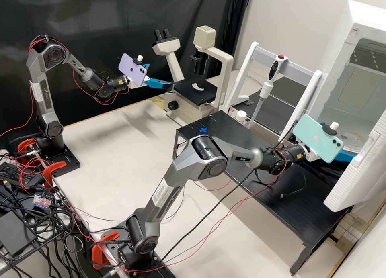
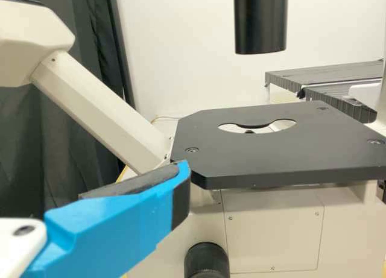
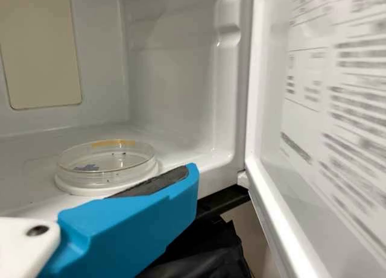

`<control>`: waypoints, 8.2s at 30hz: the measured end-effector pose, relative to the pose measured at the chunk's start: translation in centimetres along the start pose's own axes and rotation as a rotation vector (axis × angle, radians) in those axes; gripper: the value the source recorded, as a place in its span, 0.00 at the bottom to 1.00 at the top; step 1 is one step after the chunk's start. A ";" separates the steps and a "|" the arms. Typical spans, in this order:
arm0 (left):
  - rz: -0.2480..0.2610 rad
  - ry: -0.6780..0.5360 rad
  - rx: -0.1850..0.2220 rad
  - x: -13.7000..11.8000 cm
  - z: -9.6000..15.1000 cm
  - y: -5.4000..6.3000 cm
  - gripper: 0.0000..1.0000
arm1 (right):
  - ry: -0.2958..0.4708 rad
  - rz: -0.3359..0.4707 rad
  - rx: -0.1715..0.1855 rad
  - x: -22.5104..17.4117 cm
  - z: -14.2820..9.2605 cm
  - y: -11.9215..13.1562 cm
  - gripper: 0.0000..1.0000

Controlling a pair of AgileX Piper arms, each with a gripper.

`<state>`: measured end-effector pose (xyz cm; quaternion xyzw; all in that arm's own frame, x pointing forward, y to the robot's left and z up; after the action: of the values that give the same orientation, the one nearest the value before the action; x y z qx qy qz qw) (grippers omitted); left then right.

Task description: Move the petri dish to the microscope

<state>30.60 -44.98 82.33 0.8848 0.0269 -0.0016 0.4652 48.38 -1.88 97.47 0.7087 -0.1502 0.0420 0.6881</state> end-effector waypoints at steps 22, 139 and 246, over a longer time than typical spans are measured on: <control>0.000 0.000 0.000 0.0 0.0 0.0 1.00 | -0.032 -0.036 -0.081 5.2 0.8 -2.1 1.00; 0.000 0.000 0.000 0.0 0.0 0.0 1.00 | 0.038 -0.077 -0.052 6.4 4.7 2.1 1.00; 0.000 0.000 0.000 0.0 0.0 0.0 1.00 | 0.036 -0.137 -0.065 6.6 2.4 -0.9 0.00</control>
<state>30.60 -44.98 82.33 0.8848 0.0269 -0.0016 0.4652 54.59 -5.26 98.21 0.6938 -0.0901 0.0027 0.7145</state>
